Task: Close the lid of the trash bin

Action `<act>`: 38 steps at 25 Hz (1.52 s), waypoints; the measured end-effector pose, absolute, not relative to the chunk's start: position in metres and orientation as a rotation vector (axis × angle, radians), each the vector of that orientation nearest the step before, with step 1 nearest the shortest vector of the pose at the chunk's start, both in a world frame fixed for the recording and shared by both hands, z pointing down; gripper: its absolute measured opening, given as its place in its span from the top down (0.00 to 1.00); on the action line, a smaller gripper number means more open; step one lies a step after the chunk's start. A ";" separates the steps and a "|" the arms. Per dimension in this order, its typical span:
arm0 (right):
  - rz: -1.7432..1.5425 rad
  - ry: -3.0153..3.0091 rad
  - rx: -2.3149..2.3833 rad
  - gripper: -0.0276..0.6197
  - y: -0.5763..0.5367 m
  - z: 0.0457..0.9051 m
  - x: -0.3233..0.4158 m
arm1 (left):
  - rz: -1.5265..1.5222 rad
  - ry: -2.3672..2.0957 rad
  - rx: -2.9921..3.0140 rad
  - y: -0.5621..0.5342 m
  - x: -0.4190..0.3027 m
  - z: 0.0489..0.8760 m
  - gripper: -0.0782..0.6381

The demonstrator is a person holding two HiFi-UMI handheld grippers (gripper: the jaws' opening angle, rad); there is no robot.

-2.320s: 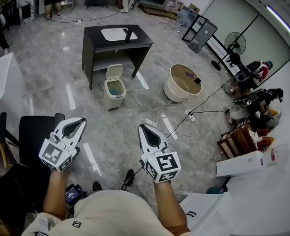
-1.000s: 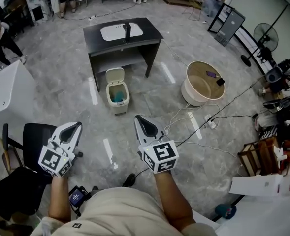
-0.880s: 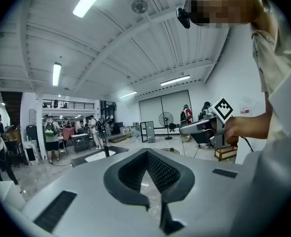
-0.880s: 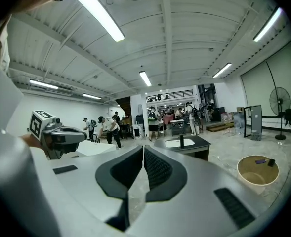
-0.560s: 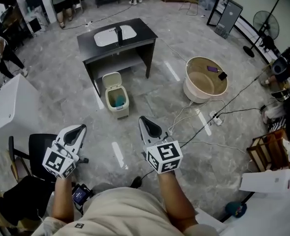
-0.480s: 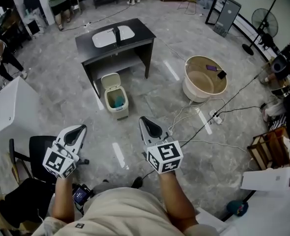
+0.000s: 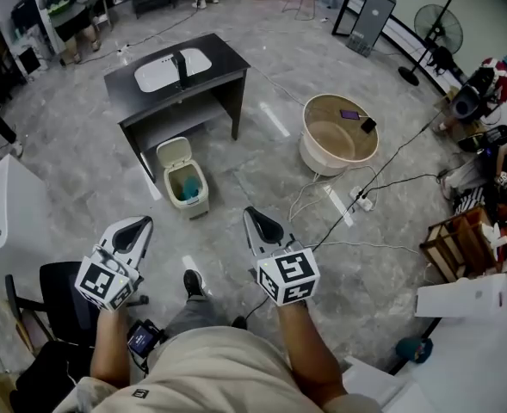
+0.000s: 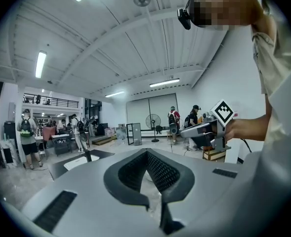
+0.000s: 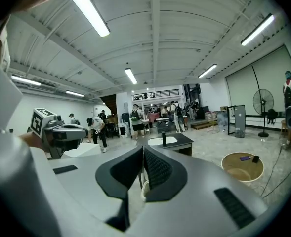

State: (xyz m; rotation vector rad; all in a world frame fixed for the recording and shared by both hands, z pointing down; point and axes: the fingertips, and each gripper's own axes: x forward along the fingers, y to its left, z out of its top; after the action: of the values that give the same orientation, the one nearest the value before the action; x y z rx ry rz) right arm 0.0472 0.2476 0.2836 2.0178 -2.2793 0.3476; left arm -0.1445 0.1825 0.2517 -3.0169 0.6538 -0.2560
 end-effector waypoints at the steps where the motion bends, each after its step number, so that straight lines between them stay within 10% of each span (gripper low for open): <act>1: 0.340 -2.257 2.029 0.92 0.239 0.283 0.049 | -0.244 0.639 -3.026 0.169 -0.143 0.254 0.87; 38: 0.257 -1.991 2.034 0.92 0.020 0.267 0.036 | -0.056 0.511 -3.118 -0.106 -0.153 0.275 0.87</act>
State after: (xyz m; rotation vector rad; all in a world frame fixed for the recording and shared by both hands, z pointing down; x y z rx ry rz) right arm 0.0362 0.0201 0.2665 2.0344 -1.9912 0.2574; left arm -0.1534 -0.1060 0.2745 -3.1179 0.5111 -0.0560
